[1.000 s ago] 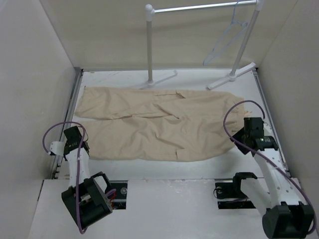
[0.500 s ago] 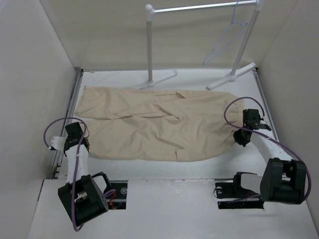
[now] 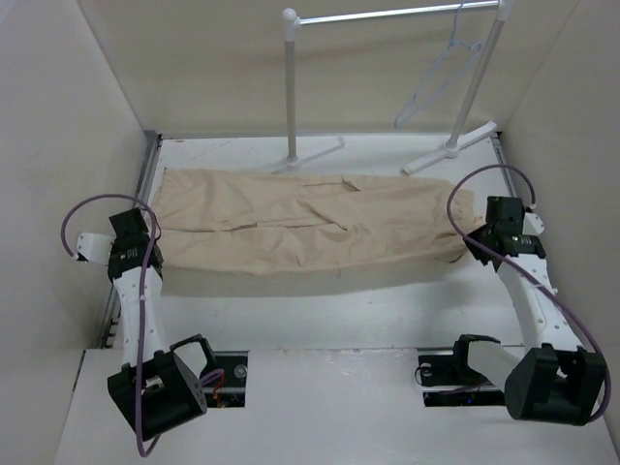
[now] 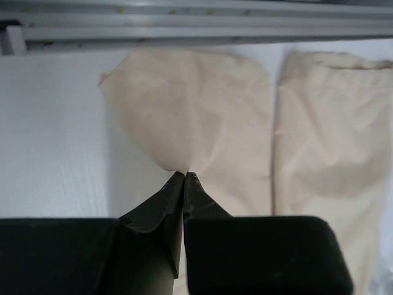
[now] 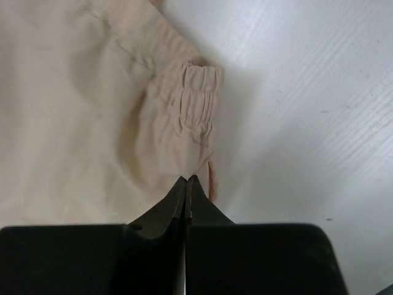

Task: Place the trousers on the hanger
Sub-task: Fold the trousers at the center of the board.

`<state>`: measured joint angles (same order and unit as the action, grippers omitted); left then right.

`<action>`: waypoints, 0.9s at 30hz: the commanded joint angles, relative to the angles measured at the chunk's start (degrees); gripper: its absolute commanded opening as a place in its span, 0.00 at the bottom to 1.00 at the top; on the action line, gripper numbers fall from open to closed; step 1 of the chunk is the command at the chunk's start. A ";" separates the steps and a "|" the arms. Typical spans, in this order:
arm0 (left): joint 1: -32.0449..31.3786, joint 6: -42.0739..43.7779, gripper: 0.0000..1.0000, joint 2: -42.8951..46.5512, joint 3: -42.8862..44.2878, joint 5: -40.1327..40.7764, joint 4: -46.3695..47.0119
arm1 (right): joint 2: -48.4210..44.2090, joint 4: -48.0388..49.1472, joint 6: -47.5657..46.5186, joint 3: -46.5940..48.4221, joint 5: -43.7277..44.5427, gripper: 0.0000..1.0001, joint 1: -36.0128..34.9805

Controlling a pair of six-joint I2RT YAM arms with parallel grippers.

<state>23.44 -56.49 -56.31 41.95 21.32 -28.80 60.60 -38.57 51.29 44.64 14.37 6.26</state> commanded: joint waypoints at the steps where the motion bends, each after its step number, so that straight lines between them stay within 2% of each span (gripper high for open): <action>1: -1.94 -0.11 0.00 -1.77 7.95 3.90 -0.29 | -0.14 -0.45 0.83 7.90 2.42 0.00 -0.33; 4: -4.93 0.15 0.00 -6.95 14.80 6.36 -0.30 | 4.86 0.24 0.92 14.75 2.50 0.00 -0.50; 9: -8.45 2.96 0.00 -19.51 26.31 10.40 4.70 | 19.70 3.14 0.83 28.81 1.45 0.00 -0.86; 18: -11.53 7.79 0.00 -50.18 54.08 11.11 7.88 | 48.88 0.87 0.30 56.84 -1.36 0.00 -0.77; 22: -13.81 11.04 0.04 -60.65 64.90 13.21 10.42 | 59.79 -1.69 0.66 70.03 -0.93 0.02 -0.86; 23: -14.16 12.18 0.07 -62.50 66.83 13.92 11.47 | 61.64 -2.04 0.74 72.75 -0.58 0.05 -0.86; 24: -14.60 13.06 0.12 -64.08 68.51 13.84 12.44 | 62.96 -2.13 0.74 74.95 -0.40 0.13 -1.03; 26: -14.87 15.26 0.29 -65.41 70.45 12.96 13.50 | 64.03 -2.21 0.57 77.51 0.39 0.39 -2.17; 27: -14.96 15.70 0.37 -64.63 69.85 12.61 14.03 | 63.77 -2.21 0.48 77.53 0.74 0.48 -2.87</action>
<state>8.60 -44.88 -123.74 107.96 31.16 -18.39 126.43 -40.34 52.16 117.03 12.14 4.58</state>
